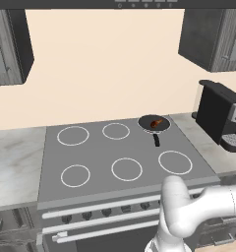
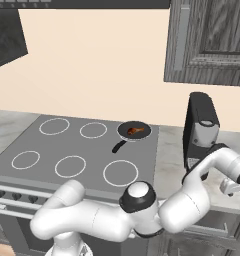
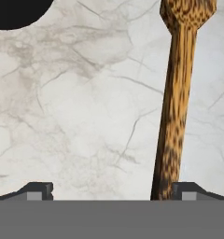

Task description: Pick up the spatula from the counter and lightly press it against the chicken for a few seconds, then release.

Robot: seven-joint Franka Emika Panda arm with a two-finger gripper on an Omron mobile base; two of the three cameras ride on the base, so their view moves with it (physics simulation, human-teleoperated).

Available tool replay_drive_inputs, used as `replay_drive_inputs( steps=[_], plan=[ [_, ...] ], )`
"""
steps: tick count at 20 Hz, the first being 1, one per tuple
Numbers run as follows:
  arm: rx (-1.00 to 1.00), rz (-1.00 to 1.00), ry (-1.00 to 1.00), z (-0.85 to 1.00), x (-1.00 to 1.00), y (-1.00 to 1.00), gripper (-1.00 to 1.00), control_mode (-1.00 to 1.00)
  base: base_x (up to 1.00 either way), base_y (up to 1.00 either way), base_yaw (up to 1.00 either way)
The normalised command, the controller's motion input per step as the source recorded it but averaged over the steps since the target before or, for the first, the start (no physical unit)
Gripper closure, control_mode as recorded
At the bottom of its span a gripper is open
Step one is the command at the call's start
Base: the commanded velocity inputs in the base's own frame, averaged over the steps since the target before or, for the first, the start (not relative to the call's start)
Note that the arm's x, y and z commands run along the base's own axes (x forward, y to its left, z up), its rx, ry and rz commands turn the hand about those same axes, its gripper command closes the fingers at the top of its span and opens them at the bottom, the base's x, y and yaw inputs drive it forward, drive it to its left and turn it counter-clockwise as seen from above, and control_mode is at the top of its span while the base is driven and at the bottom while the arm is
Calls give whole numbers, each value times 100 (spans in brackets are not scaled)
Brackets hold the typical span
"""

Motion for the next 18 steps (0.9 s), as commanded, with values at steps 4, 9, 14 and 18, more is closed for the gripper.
replay_drive_inputs(
  steps=[4, 9, 14, 18],
  plan=[
    [0, 3, 1, -16, 13, -9, -100, -100, 0, 0, 0],
    [0, 3, 1, -16, 11, -9, -100, -100, 0, 0, 0],
    [0, 3, 1, -16, 9, -7, -100, -100, 0, 0, 0],
    [0, 3, 1, -17, 7, -8, -100, -100, 0, 0, 0]
  ],
)
